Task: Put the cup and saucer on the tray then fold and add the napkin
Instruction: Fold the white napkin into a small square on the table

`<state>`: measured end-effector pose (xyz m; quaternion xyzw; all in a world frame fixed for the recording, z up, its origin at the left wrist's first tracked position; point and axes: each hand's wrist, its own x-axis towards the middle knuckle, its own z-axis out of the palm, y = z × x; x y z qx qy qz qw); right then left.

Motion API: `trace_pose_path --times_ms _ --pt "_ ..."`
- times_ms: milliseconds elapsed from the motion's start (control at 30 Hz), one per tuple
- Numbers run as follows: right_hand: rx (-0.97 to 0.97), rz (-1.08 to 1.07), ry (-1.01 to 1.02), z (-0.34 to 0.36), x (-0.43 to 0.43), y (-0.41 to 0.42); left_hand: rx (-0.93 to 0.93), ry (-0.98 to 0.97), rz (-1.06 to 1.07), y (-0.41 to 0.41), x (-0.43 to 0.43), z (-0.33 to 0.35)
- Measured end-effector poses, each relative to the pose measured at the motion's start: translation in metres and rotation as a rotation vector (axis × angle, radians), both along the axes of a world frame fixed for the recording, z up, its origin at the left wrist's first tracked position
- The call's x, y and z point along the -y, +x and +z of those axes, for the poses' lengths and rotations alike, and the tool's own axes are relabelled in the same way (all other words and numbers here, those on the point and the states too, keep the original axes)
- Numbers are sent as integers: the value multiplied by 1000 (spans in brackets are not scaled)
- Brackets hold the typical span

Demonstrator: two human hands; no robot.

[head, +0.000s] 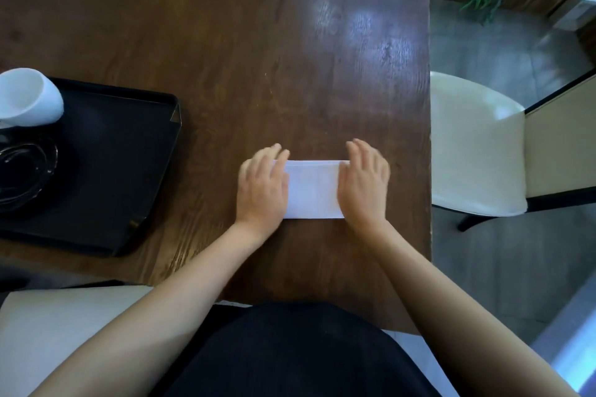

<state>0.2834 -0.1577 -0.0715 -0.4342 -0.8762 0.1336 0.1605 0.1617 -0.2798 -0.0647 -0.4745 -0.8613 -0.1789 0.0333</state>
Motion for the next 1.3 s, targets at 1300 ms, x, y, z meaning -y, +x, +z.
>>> trace_pose_path --times_ms 1300 --pt "424 268 -76 -21 1 68 -125 -545 -443 -58 -18 -21"
